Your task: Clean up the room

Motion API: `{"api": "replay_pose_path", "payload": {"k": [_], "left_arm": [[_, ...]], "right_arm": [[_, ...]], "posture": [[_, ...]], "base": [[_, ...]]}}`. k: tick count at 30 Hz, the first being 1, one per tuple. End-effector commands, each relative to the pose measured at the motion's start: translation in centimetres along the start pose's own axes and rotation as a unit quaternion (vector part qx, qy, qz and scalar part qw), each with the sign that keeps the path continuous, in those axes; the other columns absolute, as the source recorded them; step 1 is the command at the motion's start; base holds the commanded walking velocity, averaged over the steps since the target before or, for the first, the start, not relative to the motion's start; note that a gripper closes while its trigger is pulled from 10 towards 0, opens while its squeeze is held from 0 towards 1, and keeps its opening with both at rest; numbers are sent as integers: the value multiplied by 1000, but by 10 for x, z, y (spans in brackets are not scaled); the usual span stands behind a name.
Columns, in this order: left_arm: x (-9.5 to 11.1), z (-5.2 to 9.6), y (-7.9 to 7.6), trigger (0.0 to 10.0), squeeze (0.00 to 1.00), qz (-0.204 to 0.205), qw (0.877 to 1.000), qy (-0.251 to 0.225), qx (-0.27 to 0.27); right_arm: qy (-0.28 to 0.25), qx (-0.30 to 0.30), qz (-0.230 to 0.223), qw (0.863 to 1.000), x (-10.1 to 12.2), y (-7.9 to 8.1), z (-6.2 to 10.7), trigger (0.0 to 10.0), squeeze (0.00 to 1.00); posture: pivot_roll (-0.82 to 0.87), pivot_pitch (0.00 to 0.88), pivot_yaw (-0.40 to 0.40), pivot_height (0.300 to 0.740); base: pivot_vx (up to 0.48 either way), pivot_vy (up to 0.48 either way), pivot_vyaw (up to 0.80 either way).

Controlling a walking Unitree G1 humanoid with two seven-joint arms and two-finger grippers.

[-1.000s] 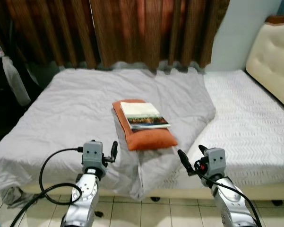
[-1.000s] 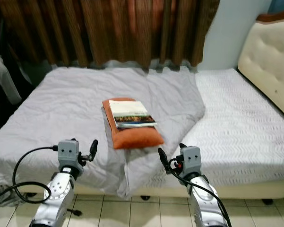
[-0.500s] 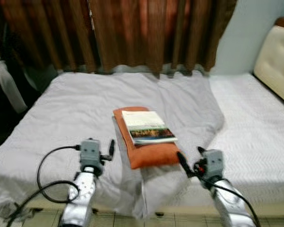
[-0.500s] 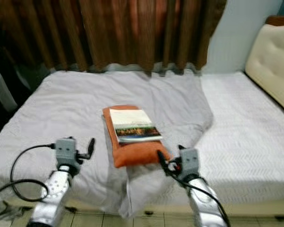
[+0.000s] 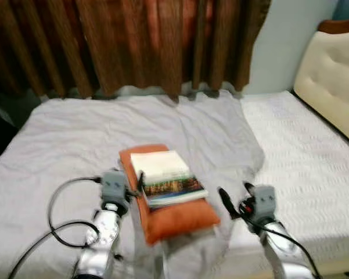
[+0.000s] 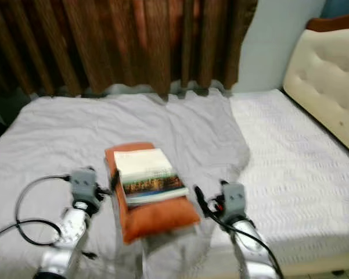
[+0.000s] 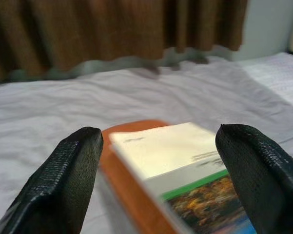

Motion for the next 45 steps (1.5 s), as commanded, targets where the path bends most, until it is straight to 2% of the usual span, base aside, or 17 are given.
{"api": "replay_pose_path", "payload": {"k": [1, 5, 7, 8, 9, 11, 13, 15, 19, 22, 32, 37, 40, 41, 42, 43, 45], "left_arm": [[1, 3, 15, 10000, 0, -16, 1000, 0, 14], [2, 5, 16, 10000, 0, -18, 1000, -2, 12], [7, 8, 18, 10000, 0, -40, 999, -7, 7], [7, 8, 18, 10000, 0, -40, 999, -7, 7], [13, 11, 21, 10000, 0, -53, 999, -10, 2], [18, 12, 23, 10000, 0, -60, 998, -13, -5], [48, 26, 38, 10000, 0, -52, 997, -17, -63], [54, 30, 42, 10000, 0, -48, 996, -14, -77], [71, 43, 66, 10000, 0, -53, 995, -4, -82], [79, 50, 75, 10000, 0, -53, 996, 2, -76], [87, 65, 69, 10000, 0, -37, 993, 42, -102], [83, 67, 62, 10000, 0, -25, 993, 53, -104], [82, 67, 60, 10000, 0, -22, 993, 56, -104], [82, 68, 60, 10000, 0, -20, 993, 57, -104], [82, 68, 60, 10000, 0, -20, 993, 57, -104], [81, 68, 58, 10000, 0, -18, 993, 60, -103], [79, 69, 57, 10000, 0, -13, 993, 61, -101]], "right_arm": [[-7, 11, -25, 1000, 8, 8, -13, 10000, 0], [-2, 10, -46, 999, 11, 8, -20, 10000, 0], [21, 19, -99, 995, 18, 12, -40, 10000, 0], [21, 19, -99, 995, 18, 12, -40, 10000, 0], [28, 26, -127, 991, 23, 15, -50, 10000, 0], [35, 30, -144, 988, 27, 17, -58, 10000, 0], [48, 19, -183, 982, 33, 16, -70, 10000, 0], [50, 14, -189, 981, 34, 16, -71, 10000, 0], [40, -19, -191, 981, 38, 9, -74, 10000, 0], [26, -36, -210, 977, 43, 6, -77, 10000, 0], [18, -69, -246, 967, 51, 4, -84, 10000, 0], [10, -88, -286, 954, 58, -6, -85, 10000, 0], [-13, -94, -276, 957, 67, -14, -85, 10000, 0], [-54, -82, -205, 974, 87, -18, -87, 10000, 0], [-54, -82, -205, 974, 87, -18, -87, 10000, 0], [-100, -65, -120, 986, 111, -17, -89, 10000, 0], [-136, -43, -66, 988, 129, -13, -90, 10000, 0]], "posture": [[-13, 0, 17, 740], [-6, 13, 25, 740], [22, 80, 41, 740], [22, 80, 41, 740], [62, 136, 50, 740], [62, 136, 50, 740], [194, 278, 98, 740], [194, 278, 98, 740], [275, 360, 144, 740], [300, 391, 164, 740], [315, 442, 183, 740], [298, 447, 171, 740], [294, 441, 164, 740], [285, 431, 152, 740], [285, 431, 152, 740], [273, 426, 142, 740], [259, 419, 133, 740]], "base": [[480, 0, 0], [480, 0, 0], [240, 0, 0], [0, 0, 0], [0, 0, 0], [0, 0, 0], [0, 0, 0], [0, 0, 0], [0, 0, 0], [0, 0, 0], [0, 0, 0], [0, 0, 0], [0, 0, 0], [0, 0, 0], [0, 0, 0], [0, 0, 0], [0, 0, 0]]}}
Point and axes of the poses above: a point about 5 cm out from each wrist's last joint towards the gripper, its own z axis pointing back from the gripper into the wrist, its own x axis along the axis of the wrist's last joint, y = z × x, the point moved 1 cm from there along -z, pointing out of the wrist towards the gripper, and after that the axes turned 5 degrees about -z, right-handed, at the moved point
